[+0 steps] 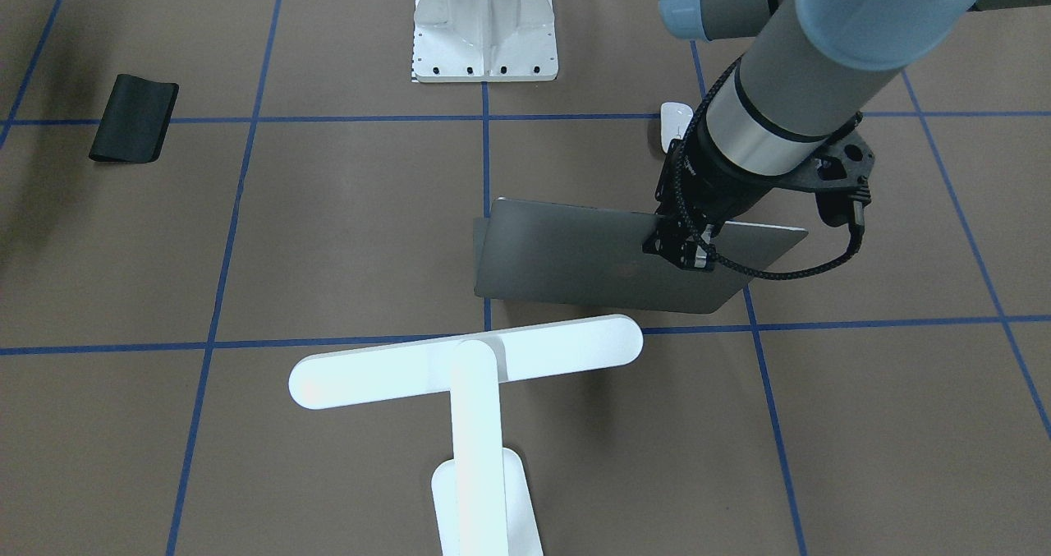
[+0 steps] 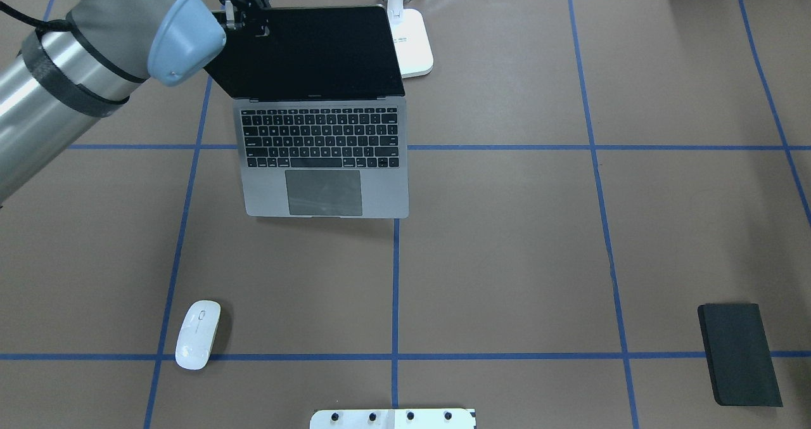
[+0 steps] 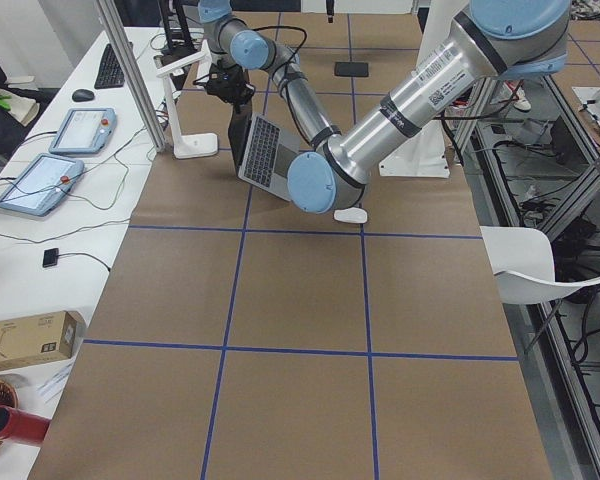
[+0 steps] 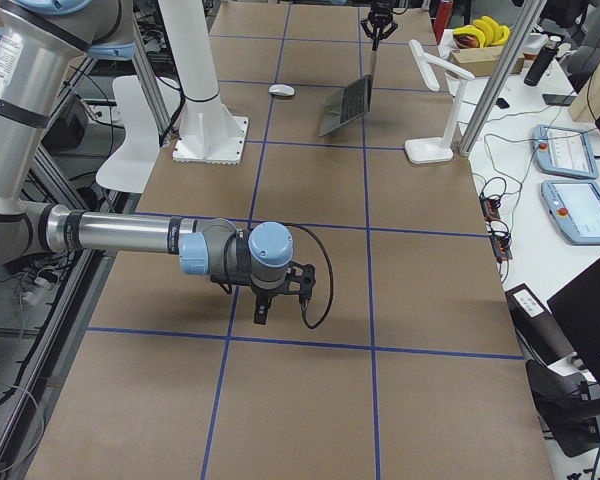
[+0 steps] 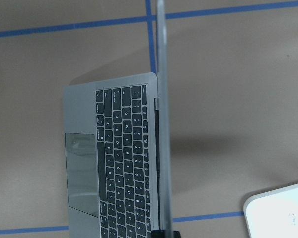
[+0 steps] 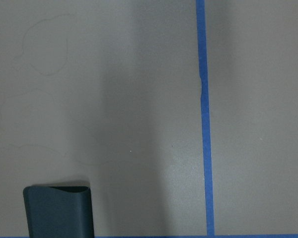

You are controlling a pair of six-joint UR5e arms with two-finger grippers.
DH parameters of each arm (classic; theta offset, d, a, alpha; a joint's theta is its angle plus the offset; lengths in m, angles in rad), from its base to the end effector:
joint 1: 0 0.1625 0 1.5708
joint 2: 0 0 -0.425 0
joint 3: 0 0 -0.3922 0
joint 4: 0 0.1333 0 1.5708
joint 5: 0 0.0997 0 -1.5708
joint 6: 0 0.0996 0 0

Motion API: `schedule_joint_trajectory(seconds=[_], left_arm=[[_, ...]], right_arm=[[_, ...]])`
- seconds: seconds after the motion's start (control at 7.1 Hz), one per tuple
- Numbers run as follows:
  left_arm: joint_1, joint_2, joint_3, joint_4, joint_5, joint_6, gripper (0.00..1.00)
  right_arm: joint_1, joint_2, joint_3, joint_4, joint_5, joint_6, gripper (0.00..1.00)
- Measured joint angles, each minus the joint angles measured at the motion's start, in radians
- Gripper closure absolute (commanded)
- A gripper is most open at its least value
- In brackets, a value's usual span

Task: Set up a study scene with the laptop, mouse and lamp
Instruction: 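Carry the laptop with the left gripper toward the lamp base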

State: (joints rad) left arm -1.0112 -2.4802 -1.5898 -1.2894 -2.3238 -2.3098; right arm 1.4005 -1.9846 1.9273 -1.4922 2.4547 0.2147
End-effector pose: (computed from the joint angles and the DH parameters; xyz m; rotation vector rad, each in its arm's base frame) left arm 0.3130 -0.6225 0.1074 -0.6922 0.7714 -1.3648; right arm 0.0010 -0.3266 0.6351 -0.1496 -0.8714 0.0321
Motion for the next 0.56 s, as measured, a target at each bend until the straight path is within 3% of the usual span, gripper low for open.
schedule_joint_trajectory(seconds=[0.56], left_arm=[[0.041,-0.043,0.107,-0.109,0.076,-0.072,1.00]], right_arm=[[0.000,0.001,-0.007,0.000,0.001,0.000,0.00]])
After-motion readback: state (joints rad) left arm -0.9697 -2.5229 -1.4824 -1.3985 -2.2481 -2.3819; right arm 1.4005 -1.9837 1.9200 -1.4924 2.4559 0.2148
